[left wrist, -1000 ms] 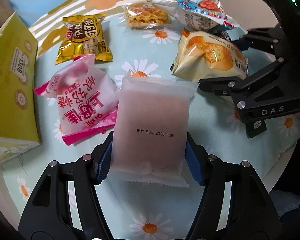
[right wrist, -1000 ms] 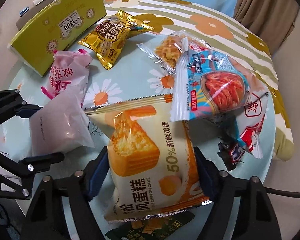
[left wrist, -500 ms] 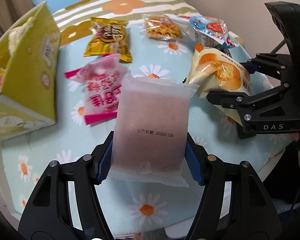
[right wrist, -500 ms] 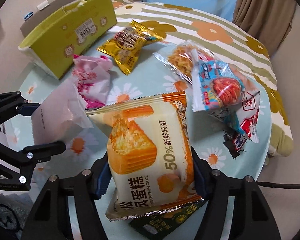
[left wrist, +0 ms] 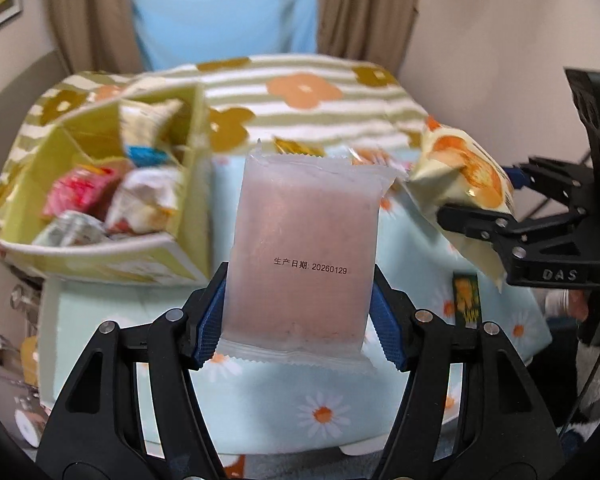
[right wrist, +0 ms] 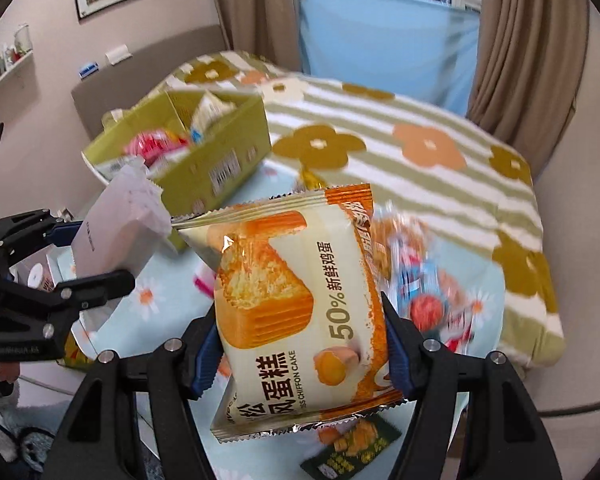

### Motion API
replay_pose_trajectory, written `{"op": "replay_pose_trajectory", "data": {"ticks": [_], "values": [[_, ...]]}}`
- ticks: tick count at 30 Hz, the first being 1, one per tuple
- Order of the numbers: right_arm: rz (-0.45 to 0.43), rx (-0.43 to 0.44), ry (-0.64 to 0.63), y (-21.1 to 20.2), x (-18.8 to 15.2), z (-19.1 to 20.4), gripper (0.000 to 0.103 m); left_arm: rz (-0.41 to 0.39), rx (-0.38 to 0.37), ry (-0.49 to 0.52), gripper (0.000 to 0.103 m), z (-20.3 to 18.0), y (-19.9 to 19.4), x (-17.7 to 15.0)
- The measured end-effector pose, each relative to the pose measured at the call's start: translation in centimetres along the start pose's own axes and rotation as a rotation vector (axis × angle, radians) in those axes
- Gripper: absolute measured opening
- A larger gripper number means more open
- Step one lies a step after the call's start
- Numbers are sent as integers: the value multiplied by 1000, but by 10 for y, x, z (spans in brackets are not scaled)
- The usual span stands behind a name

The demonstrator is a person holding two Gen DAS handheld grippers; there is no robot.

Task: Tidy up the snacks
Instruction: 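Carry both packets over the yellow box and open both tools to drop them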

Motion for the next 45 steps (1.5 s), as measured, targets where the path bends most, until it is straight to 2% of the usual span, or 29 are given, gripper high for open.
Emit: {"op": "replay_pose_trajectory", "data": {"ticks": [6, 10, 17, 26, 33, 37, 41, 42, 43, 44, 45], "values": [[-52, 1, -34, -15, 39, 31, 64, -64, 20, -77, 61, 55, -26, 23], [-68, 17, -33, -13, 68, 57, 64, -83, 42, -94, 61, 101, -38, 36], [-69, 29, -4, 6, 120, 94, 64, -57, 50, -77, 61, 173, -34, 62], [-35, 20, 71, 41, 175, 129, 64, 14, 15, -41, 61, 242, 1, 89], [2, 18, 151, 70, 195, 148, 64, 93, -28, 16, 60, 272, 35, 103], [33, 10, 208, 81, 195, 154, 64, 155, -73, 69, 60, 272, 57, 98], [63, 6, 244, 89, 189, 154, 64, 203, -85, 103, 61, 267, 70, 90], [72, 3, 250, 91, 188, 155, 64, 206, -93, 102, 63, 267, 71, 88], [77, 3, 255, 93, 189, 155, 64, 203, -108, 94, 75, 268, 70, 88], [80, 5, 259, 93, 188, 154, 64, 197, -116, 83, 97, 270, 68, 88], [80, 9, 262, 94, 188, 154, 64, 187, -110, 76, 103, 273, 65, 88]]}}
Point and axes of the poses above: each gripper's, at about its wrist camera, not at the fingertips, and y roughly the way its jaws point, z to its left, x to its top, the point moved 7 cm from there along y, roughly the way its jaws point, and after that the axes turned 14 degrees about z, right-handed, at the moved point
